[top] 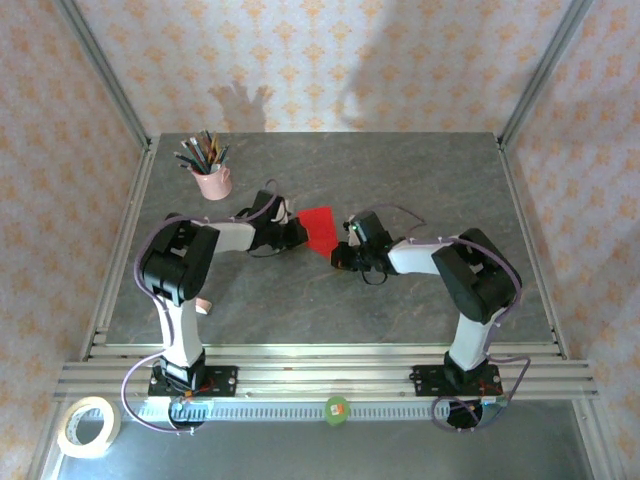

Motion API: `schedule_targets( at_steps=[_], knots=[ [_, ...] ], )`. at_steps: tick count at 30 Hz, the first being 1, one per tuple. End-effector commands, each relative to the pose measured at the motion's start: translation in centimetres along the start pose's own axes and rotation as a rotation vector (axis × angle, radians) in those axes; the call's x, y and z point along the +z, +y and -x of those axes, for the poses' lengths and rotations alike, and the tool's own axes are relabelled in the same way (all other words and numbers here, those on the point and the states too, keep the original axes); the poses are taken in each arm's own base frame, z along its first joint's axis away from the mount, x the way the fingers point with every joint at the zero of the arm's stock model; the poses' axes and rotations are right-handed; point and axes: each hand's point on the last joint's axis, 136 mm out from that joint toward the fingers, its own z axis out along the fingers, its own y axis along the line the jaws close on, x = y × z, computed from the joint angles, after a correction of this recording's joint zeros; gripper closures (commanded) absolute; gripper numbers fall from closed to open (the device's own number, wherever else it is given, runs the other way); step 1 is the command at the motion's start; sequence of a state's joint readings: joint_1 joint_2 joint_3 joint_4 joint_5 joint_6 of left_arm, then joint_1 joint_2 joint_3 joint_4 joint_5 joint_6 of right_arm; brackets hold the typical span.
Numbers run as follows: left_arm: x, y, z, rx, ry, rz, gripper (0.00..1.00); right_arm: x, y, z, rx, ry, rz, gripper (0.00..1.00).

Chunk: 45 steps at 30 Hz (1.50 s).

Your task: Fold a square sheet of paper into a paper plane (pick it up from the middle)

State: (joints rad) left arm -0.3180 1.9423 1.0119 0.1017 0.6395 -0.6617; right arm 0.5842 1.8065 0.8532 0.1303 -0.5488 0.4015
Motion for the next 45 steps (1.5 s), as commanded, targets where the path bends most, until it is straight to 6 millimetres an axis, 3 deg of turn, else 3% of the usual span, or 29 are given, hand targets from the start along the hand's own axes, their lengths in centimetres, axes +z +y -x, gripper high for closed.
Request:
schedule_targets(
  at_steps=[1,8,12,17,25,32,39,45],
  knots=[
    [-1.4,4.3,1.0,-0.05,-0.062,0.109,0.89,0.2,-3.5,-3.6,0.013,0.148,-0.107,0.92],
    [-5.1,0.3,2.9,-0.043,-0.169,0.008,0.83,-2.0,2.8,1.4,-0.074,0.02,0.08,0.89],
    [-7.3,-1.7,3.4,-0.057,-0.238,-0.06,0.75,-3.4,4.9,3.9,-0.05,-0.084,0.136,0.81],
    [-8.4,-2.7,2.5,-0.101,-0.257,-0.13,0.64,-3.0,4.2,5.2,0.046,-0.166,0.126,0.74],
    [-6.5,-3.7,0.0,-0.126,-0.178,-0.169,0.54,-1.1,2.1,6.5,0.137,-0.2,0.041,0.67],
    [-4.4,-3.9,-1.0,-0.143,-0.12,-0.164,0.54,0.4,1.0,5.9,0.149,-0.155,0.007,0.67],
    [-3.0,-3.2,-1.6,-0.184,-0.089,-0.14,0.69,1.5,-0.7,4.5,0.174,-0.102,-0.044,0.68],
    [-2.1,-3.1,-1.6,-0.2,-0.074,-0.132,0.7,1.8,-1.6,3.4,0.192,-0.075,-0.06,0.68]
  ],
)
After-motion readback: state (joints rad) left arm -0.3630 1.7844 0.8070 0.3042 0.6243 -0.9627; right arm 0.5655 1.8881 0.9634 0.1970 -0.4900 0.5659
